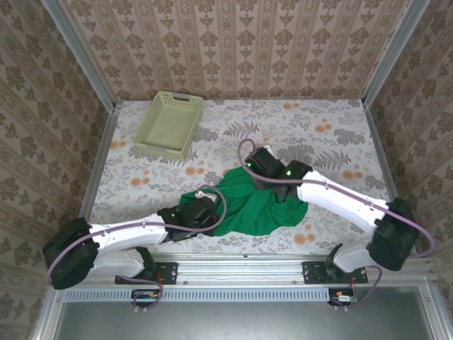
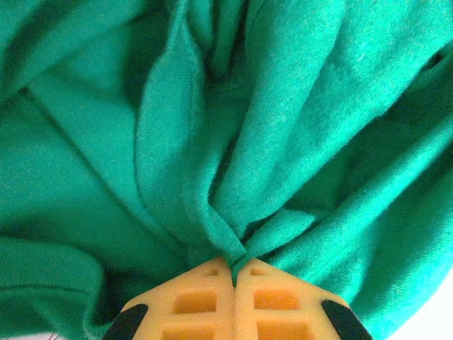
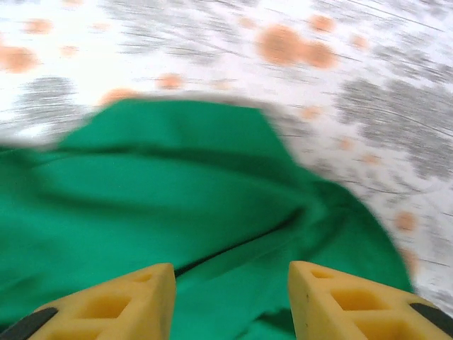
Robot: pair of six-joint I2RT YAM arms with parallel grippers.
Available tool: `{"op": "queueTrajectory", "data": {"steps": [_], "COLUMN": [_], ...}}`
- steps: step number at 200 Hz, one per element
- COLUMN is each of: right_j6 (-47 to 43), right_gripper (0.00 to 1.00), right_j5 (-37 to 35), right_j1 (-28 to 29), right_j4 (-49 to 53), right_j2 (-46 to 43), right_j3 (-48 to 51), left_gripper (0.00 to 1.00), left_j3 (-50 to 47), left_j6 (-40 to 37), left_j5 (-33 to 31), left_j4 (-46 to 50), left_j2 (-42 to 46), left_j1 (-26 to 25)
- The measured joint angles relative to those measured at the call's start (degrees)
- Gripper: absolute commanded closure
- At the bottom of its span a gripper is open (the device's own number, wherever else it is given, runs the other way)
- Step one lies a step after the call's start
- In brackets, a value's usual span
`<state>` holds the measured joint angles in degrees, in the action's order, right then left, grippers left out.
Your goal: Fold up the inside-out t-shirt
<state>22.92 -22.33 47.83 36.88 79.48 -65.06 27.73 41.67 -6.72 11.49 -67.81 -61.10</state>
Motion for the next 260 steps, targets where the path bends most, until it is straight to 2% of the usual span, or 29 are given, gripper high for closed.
{"op": "queueTrajectory", "data": {"steps": [29,77,119,170,178,201,219,241,260], "right_j6": [4.6,7.9,8.3,5.3,4.8,4.0,4.1,4.5,5.8], "right_gripper": [0.52,0.52,0.55,0.62,0.63,0.63,0.61,0.61,0.65], "right_j5": [5.9,12.2,13.4,13.2,13.2,13.6,13.9,14.1,15.2], "right_j1": [4.5,4.9,-0.3,-7.2,-7.8,-7.6,-6.4,-4.4,-3.3], "right_j4": [-2.4,-7.3,-8.3,-10.8,-11.1,-11.4,-11.4,-11.4,-11.4], "right_j2": [0.9,16.6,23.2,26.2,26.4,26.3,26.0,23.4,20.2], "right_j3": [0.3,0.6,-2.6,-7.0,-7.5,-8.0,-7.7,-5.3,-2.7], "left_gripper": [0.93,0.93,0.92,0.92,0.89,0.7,0.62,0.51,0.49], "left_j3": [-0.2,-1.5,-2.6,-3.4,-3.4,-3.4,-3.3,-3.1,-2.5], "left_j6": [0.8,1.8,2.2,2.3,2.2,1.6,0.8,0.4,0.0], "left_j5": [0.0,0.3,0.5,1.4,1.4,1.5,1.7,2.5,3.8], "left_j4": [-4.0,-7.3,-8.2,-9.0,-9.0,-8.9,-8.2,-7.8,-8.1], "left_j2": [-0.9,-0.8,0.2,0.7,0.7,0.8,1.7,3.9,5.0], "left_j1": [0.0,0.0,0.0,0.0,0.0,0.0,0.7,4.2,8.6]}}
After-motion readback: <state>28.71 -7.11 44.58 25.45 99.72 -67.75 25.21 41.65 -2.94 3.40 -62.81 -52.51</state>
